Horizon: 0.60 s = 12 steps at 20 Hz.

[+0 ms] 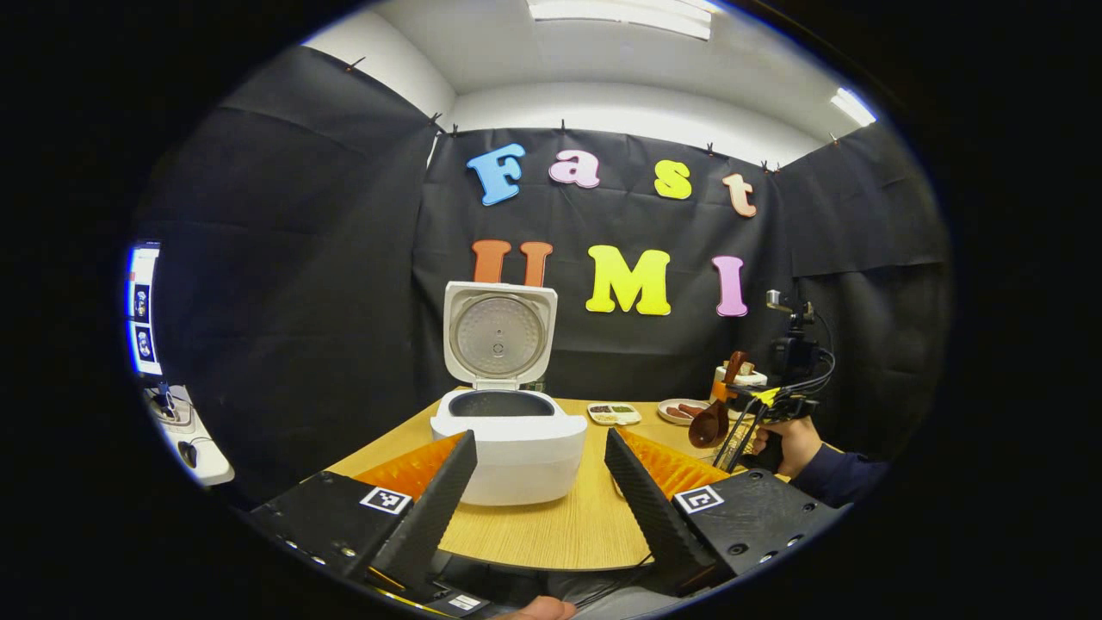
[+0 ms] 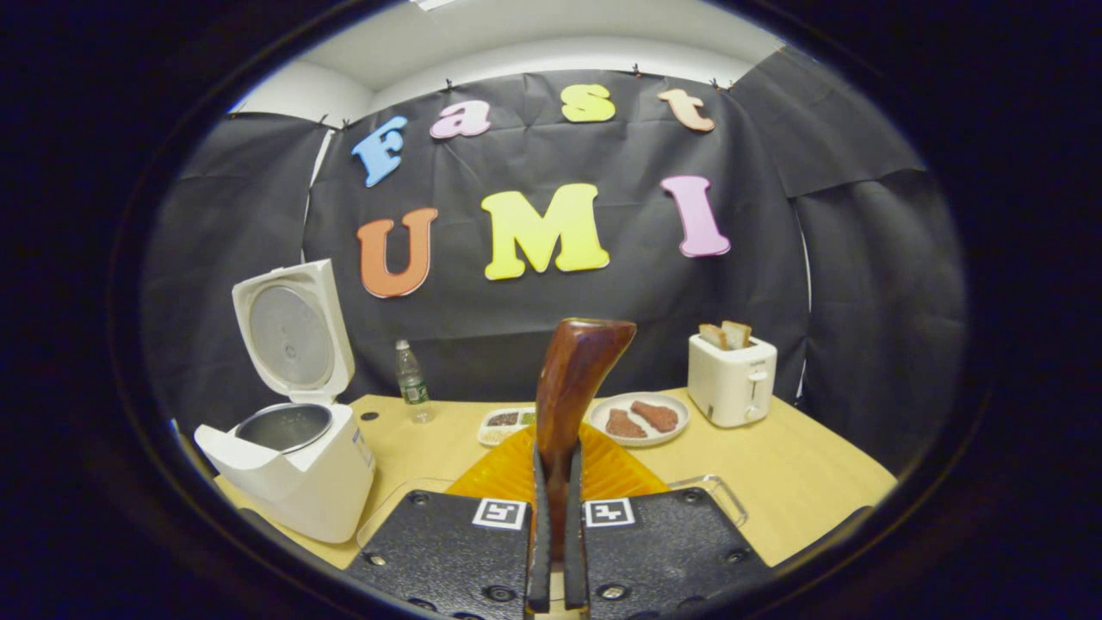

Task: Close the left gripper, press the button to open the rice cooker; take a wooden spoon from the chopstick holder with the right hand, scoop a spoonful of rice and pour it into the rice cooker, then put the wooden spoon back into the chopstick holder.

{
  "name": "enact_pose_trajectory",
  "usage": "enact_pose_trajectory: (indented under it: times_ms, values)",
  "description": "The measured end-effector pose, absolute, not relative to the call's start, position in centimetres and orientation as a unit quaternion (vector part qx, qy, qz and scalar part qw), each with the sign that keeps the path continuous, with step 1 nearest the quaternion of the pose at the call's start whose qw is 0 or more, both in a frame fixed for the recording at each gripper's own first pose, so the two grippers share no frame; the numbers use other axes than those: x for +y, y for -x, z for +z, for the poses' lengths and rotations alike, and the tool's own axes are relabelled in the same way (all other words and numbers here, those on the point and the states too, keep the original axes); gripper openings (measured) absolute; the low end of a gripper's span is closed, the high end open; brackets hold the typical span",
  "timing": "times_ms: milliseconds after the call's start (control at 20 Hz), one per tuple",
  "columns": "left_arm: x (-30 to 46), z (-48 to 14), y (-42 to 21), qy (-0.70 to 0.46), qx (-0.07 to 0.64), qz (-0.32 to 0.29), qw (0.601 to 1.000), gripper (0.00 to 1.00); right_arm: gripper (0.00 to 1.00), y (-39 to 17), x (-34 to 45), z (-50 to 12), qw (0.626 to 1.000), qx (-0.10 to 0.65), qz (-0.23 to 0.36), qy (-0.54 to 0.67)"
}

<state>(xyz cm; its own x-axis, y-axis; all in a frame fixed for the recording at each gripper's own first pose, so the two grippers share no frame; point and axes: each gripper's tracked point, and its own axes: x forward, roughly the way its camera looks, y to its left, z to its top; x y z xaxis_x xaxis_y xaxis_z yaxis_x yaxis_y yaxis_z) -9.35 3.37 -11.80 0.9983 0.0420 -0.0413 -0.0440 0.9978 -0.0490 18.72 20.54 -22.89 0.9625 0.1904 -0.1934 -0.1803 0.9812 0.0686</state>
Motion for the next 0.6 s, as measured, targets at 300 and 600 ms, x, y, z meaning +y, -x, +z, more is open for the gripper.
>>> enact_pose_trajectory:
  times_ms: [300,600]
  values:
    - [3.4,-12.2,9.4,0.028,0.023,0.020,0.999,0.93,0.11,-19.2,22.6,-29.1,0.980,0.156,0.099,0.069]
    - [3.6,-12.3,9.8,0.030,0.023,0.016,0.999,0.93,0.11,-18.7,21.8,-30.9,0.972,0.188,0.080,0.119]
